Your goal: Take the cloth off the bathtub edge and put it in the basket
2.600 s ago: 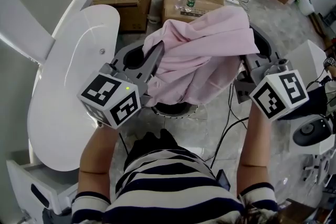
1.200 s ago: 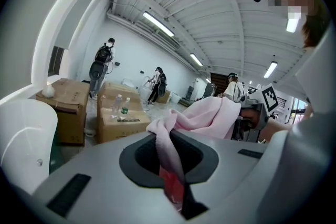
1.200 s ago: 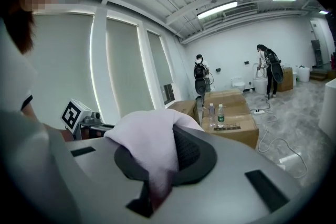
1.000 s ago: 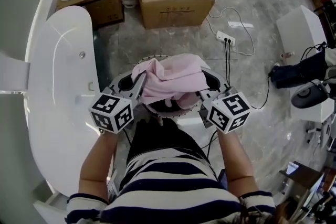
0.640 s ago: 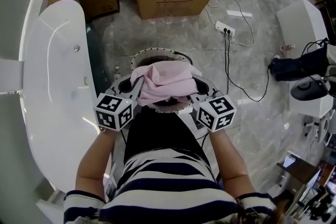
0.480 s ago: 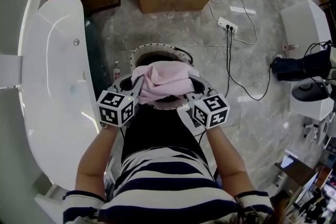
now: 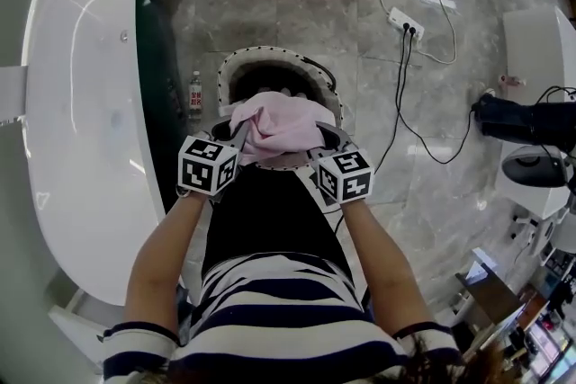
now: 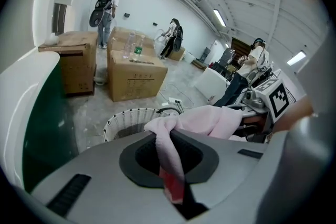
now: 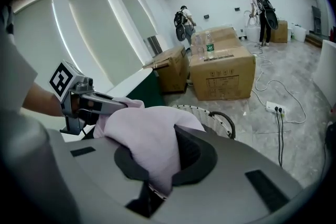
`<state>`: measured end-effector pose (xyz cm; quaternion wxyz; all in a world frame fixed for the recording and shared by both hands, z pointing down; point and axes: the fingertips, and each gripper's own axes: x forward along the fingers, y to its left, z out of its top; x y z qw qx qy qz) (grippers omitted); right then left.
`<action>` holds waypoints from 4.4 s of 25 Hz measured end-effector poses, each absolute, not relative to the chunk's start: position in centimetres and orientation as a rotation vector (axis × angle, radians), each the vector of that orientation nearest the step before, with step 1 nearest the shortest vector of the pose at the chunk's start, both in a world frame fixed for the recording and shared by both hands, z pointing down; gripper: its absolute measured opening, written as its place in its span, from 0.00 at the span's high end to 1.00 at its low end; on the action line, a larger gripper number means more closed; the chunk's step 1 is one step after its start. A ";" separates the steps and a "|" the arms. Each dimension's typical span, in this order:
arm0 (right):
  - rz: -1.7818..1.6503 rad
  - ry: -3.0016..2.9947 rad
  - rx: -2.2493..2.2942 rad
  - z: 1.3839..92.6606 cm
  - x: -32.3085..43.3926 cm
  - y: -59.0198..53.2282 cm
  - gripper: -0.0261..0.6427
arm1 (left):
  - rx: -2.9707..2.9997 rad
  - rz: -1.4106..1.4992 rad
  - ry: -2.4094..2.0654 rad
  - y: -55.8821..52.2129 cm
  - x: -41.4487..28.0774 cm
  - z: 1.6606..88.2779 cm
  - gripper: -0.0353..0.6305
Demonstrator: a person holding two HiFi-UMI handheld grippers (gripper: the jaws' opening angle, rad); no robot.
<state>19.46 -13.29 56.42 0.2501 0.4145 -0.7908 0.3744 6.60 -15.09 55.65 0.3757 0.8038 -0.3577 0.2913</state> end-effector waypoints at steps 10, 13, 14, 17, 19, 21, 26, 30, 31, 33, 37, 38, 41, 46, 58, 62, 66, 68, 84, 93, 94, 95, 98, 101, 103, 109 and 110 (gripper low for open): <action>1.086 -2.029 0.991 63.6 19.8 -11.3 0.87 | 1.964 0.909 -0.856 -13.4 6.8 62.8 0.90; 1.097 -1.979 0.960 65.4 19.8 -10.9 0.87 | 1.928 0.939 -0.851 -13.2 7.0 64.6 0.90; 1.098 -1.965 0.953 65.9 19.9 -10.8 0.87 | 1.918 0.956 -0.848 -13.1 7.1 65.2 0.90; 1.087 -1.919 0.933 67.3 19.9 -10.4 0.87 | 1.891 1.015 -0.836 -12.7 7.1 66.9 0.90; 1.075 -1.896 0.924 68.0 19.9 -10.3 0.87 | 1.873 1.039 -0.826 -12.4 7.1 67.7 0.90; 1.065 -1.875 0.928 68.5 20.1 -10.4 0.87 | 1.860 1.048 -0.818 -12.3 7.1 68.3 0.90; 1.068 -1.837 0.930 69.2 20.5 -10.3 0.87 | 1.843 1.065 -0.814 -12.4 7.0 69.2 0.90; 1.045 -1.815 0.907 69.7 20.5 -9.8 0.83 | 1.838 1.110 -0.793 -12.3 7.0 69.8 0.90; 1.045 -1.809 0.896 69.8 20.5 -9.7 0.79 | 1.839 1.124 -0.790 -12.3 7.1 69.9 0.90; 1.059 -1.799 0.875 70.1 20.3 -9.3 0.72 | 1.849 1.152 -0.789 -12.4 7.2 70.0 0.90; 1.081 -1.802 0.876 70.1 19.9 -9.0 0.66 | 1.876 1.162 -0.786 -12.4 7.6 70.1 0.68; 1.078 -1.807 0.882 69.9 19.9 -9.0 0.66 | 1.875 1.156 -0.792 -12.5 7.6 70.1 0.66; 1.066 -1.822 0.892 69.6 19.6 -9.3 0.66 | 1.875 1.138 -0.827 -12.7 7.4 70.1 0.65; 1.056 -1.838 0.894 69.3 19.5 -9.4 0.71 | 1.872 1.123 -0.827 -12.5 7.4 69.6 0.65; 1.033 -1.894 0.889 68.3 18.6 -9.0 0.90 | 1.821 1.065 -0.918 -11.3 5.3 69.4 0.89; 1.002 -1.912 0.853 68.0 17.7 -9.1 0.92 | 1.771 1.000 -0.990 -11.2 3.7 69.1 0.91; 0.996 -1.937 0.808 67.7 16.3 -8.9 0.92 | 1.711 0.987 -1.052 -10.4 0.9 69.6 0.91; 0.992 -1.950 0.779 67.5 15.5 -8.8 0.92 | 1.676 0.989 -1.086 -9.9 -0.7 69.9 0.91; 0.938 -1.983 0.574 67.8 11.3 -7.2 0.92 | 1.534 0.899 -1.149 -7.2 -4.4 73.8 0.86; 0.944 -1.966 0.529 68.5 11.1 -7.2 0.92 | 1.517 0.936 -1.097 -5.9 -4.2 75.7 0.71; 0.945 -1.965 0.528 68.6 11.1 -7.3 0.92 | 1.514 0.936 -1.093 -6.0 -4.3 75.9 0.71; 0.946 -1.965 0.527 68.6 11.1 -7.4 0.92 | 1.518 0.943 -1.088 -5.9 -4.3 76.0 0.71; 0.954 -1.962 0.529 68.8 11.3 -7.6 0.92 | 1.568 1.030 -1.053 -5.4 -4.0 76.3 0.69; 0.962 -1.958 0.533 68.9 11.4 -7.7 0.92 | 1.602 1.154 -1.006 -4.6 -3.9 76.9 0.68; 0.968 -1.956 0.536 68.9 11.5 -7.7 0.92 | 1.600 1.194 -1.002 -4.7 -4.0 77.4 0.68; 0.979 -1.946 0.552 68.9 12.1 -7.8 0.92 | 1.617 1.213 -1.048 -6.8 -4.1 77.0 0.89; 0.982 -1.946 0.557 68.9 12.1 -7.9 0.92 | 1.626 1.207 -1.045 -6.9 -4.0 76.7 0.89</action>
